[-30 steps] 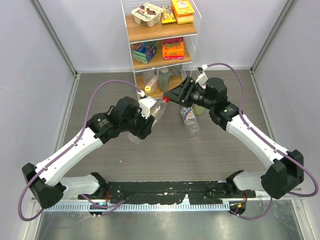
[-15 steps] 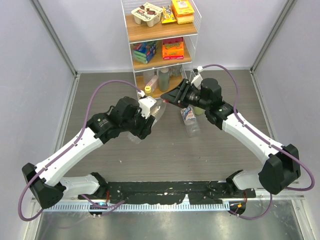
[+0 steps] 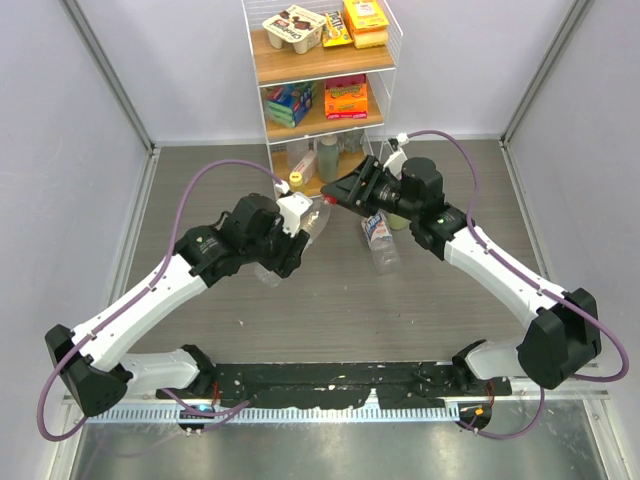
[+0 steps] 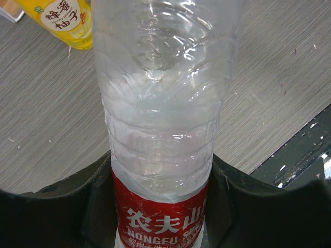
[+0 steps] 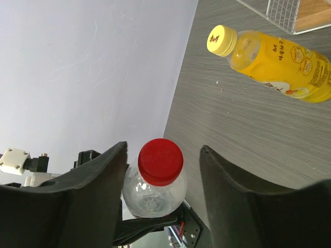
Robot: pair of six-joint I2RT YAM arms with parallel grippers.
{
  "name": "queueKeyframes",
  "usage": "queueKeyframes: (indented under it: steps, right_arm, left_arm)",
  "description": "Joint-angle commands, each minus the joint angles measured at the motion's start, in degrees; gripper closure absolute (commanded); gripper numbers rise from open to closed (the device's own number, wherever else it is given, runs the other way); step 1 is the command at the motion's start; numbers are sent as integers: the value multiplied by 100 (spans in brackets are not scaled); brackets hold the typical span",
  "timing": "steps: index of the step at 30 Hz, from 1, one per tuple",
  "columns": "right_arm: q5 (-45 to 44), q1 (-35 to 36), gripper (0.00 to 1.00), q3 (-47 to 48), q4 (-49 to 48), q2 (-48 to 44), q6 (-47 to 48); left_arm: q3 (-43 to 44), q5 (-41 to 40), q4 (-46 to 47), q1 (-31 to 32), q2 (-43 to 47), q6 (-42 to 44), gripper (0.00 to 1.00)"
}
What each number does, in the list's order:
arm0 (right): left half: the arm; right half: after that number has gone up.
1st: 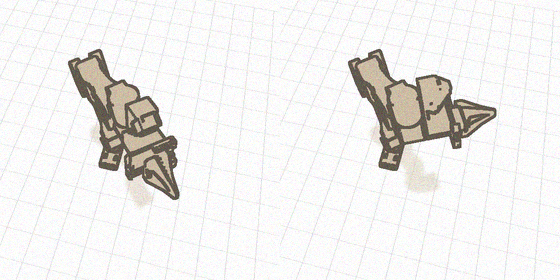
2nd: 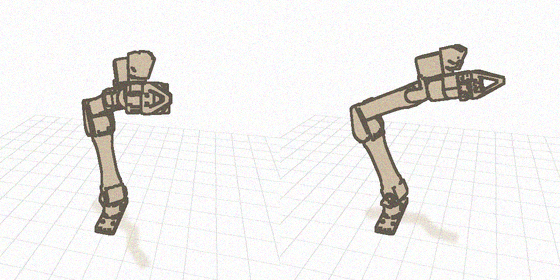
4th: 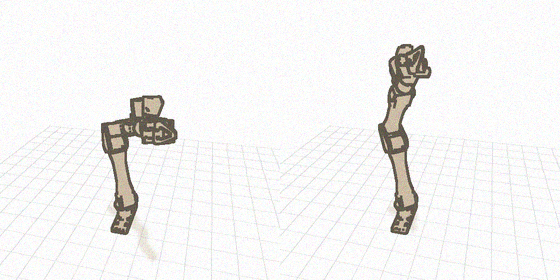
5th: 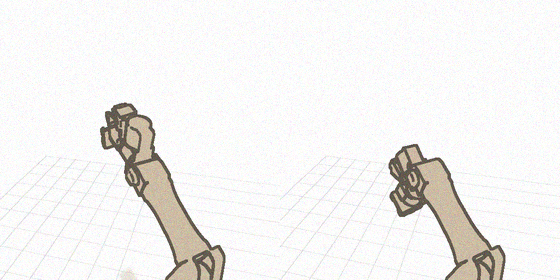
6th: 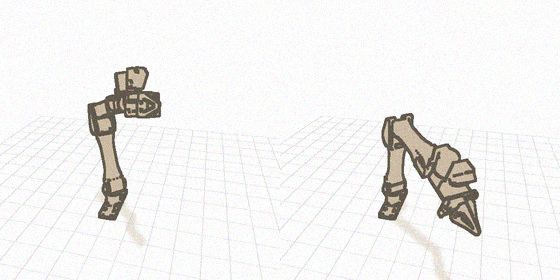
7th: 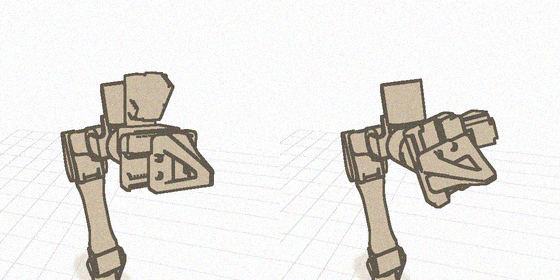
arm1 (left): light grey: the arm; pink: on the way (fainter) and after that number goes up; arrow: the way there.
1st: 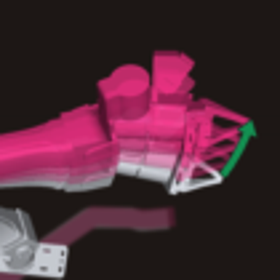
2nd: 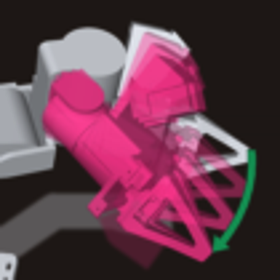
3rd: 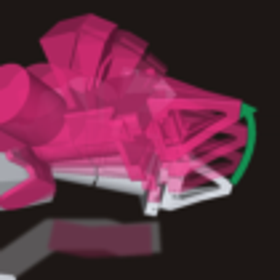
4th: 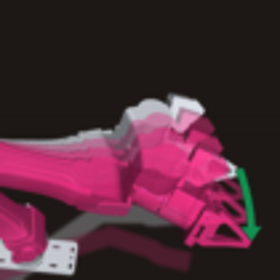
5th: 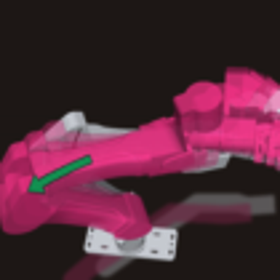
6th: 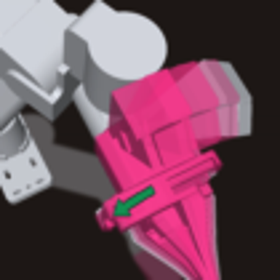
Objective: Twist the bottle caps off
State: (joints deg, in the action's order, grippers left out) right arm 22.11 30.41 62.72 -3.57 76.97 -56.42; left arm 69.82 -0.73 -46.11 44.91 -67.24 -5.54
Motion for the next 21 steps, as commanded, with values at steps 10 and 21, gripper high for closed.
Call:
queueKeyframes:
  steps: [10,21]
  right_arm:
    - [-66,61,58,-40,-398,-121,-141]
    - [92,52,98,91,-416,-77,87]
  left_arm:
    - [14,-94,102,27,-35,27,79]
    - [84,-103,111,36,-35,-26,80]
